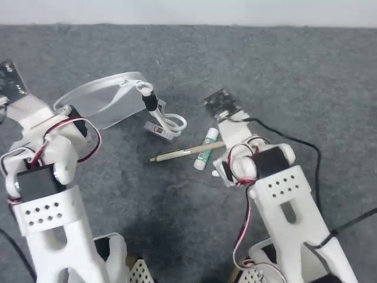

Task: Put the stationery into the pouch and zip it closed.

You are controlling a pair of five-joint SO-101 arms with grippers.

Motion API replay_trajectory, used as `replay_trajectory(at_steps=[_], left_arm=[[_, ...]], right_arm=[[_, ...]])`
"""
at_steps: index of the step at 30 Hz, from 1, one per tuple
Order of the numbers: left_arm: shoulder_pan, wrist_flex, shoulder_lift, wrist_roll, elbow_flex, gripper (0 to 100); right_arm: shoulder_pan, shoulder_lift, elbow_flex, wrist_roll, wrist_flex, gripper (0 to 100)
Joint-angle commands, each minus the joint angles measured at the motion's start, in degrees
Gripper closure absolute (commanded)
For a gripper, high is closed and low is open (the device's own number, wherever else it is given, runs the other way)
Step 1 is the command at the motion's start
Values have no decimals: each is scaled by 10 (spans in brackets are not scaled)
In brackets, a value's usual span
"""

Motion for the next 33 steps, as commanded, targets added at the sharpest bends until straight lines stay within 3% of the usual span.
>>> replay_trajectory(at_steps=[1, 8, 16, 33], left_arm=[[-4, -17, 3, 10, 3, 991], [-4, -17, 3, 8, 3, 991], [-4, -17, 3, 5, 3, 991], [-4, -17, 3, -4, 4, 991]], right_arm=[[7, 27, -32, 93, 9, 857], [6, 141, -34, 210, 2, 857], [4, 244, -35, 282, -61, 857], [25, 365, -74, 287, -163, 861]])
